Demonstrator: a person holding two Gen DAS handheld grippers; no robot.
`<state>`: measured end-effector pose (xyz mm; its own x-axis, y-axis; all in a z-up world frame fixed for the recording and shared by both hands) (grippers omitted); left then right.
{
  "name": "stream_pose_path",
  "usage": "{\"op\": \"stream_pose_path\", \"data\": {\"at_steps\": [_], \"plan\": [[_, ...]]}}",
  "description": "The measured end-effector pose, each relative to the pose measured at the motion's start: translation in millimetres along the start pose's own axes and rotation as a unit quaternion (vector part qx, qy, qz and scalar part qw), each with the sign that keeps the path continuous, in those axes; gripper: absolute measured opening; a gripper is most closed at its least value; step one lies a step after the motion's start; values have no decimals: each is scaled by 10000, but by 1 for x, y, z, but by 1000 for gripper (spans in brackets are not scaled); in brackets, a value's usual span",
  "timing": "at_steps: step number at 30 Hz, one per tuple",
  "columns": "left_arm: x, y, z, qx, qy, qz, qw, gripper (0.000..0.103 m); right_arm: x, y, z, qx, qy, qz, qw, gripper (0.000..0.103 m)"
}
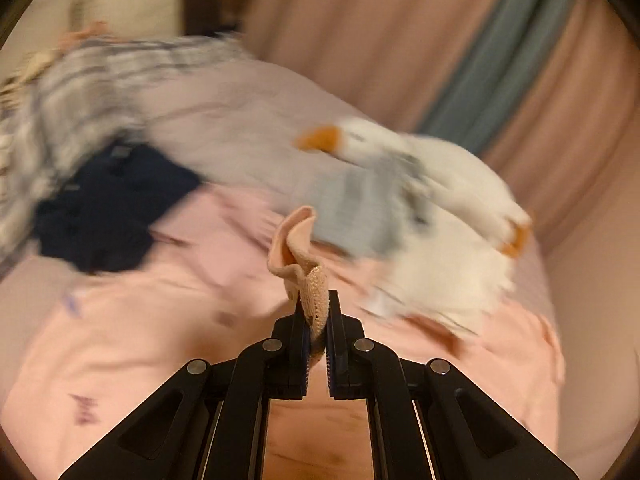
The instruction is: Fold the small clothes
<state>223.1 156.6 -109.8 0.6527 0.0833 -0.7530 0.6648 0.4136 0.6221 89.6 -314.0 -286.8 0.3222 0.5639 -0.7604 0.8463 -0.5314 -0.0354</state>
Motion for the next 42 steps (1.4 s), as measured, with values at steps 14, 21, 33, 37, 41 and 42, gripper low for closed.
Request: {"op": "stream_pose_path", "data": {"at_steps": [14,21,33,37,41,42], "plan": [[102,-239,222,2526,-578,-2626,9295,5,-58,-8,74,629,88,307,9975,23],[79,-203,111,1441,84,-2385,9604,54,-47,18,48,204,259,300,9990,41],[129,-237,-70,627,1455,-3197,9342,54,107,106,-13,-146,914,-527,9943,39],[137,-232,-65,799,1476,-3028,9381,53,120,113,-8,-13,684,-251,9973,3],[148,-218,-58,1048,1663,-2885,9371,52,64,125,-30,-504,691,419,9955,3],[151,-216,-57,1038,1692,-2878,9369,52,54,127,-32,-585,606,496,9952,3]]}}
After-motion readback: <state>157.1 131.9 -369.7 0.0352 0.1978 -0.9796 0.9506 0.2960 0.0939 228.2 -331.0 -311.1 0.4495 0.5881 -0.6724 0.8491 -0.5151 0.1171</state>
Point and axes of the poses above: each gripper's, at about its wrist camera, not at the fingertips, and x roughly the way its jaws point, z to its right, y to its top, the point moved 6 cm from there along x, roughly the way its jaws point, and after that the axes turned 14 degrees about y, right-handed, at the moved point
